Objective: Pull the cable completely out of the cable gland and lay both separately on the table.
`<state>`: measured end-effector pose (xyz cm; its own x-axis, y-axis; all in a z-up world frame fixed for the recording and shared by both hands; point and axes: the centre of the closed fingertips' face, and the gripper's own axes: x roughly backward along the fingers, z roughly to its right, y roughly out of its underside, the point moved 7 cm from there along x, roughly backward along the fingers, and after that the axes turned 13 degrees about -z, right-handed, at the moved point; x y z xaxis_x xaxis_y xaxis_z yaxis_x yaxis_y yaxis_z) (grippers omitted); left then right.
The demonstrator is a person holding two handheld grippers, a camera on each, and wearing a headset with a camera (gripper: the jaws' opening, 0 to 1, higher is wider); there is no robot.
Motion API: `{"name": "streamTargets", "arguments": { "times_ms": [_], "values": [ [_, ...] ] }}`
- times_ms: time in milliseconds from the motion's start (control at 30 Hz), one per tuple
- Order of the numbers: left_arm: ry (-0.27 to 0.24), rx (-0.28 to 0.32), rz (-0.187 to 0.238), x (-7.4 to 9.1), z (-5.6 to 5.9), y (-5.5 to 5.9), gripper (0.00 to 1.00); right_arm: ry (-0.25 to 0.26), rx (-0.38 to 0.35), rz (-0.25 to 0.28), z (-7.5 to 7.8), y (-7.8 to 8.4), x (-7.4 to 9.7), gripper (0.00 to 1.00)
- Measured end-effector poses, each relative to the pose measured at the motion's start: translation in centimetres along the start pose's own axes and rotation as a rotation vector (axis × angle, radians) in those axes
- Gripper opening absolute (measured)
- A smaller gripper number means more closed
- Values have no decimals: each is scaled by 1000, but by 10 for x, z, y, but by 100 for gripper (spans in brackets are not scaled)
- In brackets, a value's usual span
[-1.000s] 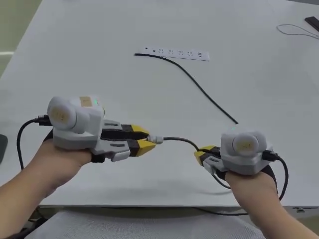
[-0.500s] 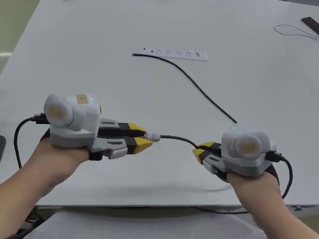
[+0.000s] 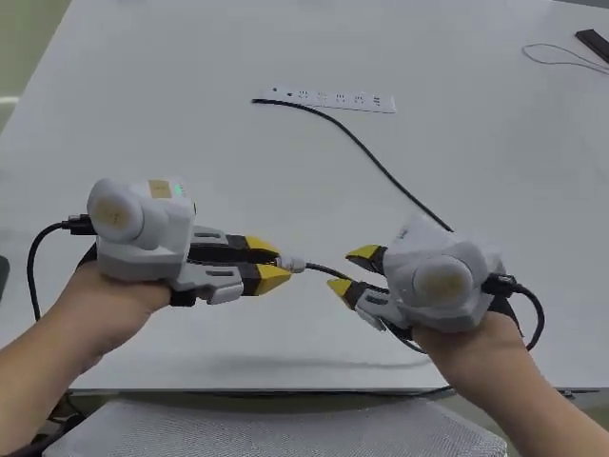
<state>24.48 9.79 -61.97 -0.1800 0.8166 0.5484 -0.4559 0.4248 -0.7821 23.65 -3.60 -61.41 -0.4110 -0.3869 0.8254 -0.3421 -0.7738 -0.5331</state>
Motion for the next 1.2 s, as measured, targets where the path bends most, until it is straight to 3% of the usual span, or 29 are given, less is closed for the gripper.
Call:
{"name": "streamTargets", "arguments": {
  "times_ms": [133, 233, 633, 1200],
  "values": [
    [1, 0, 1, 0, 1, -1, 15, -17, 11, 13, -4, -8, -4, 13],
    [2, -1, 0, 0, 2, 0, 15, -1, 56, 16, -5, -13, -4, 8],
    [0, -2, -6, 0, 7, 2, 15, -8, 108, 36, -14, -10, -6, 2],
    [-3, -16, 10, 0, 8, -3, 15, -11, -17, 46, -4, -2, 0, 0]
  ]
}}
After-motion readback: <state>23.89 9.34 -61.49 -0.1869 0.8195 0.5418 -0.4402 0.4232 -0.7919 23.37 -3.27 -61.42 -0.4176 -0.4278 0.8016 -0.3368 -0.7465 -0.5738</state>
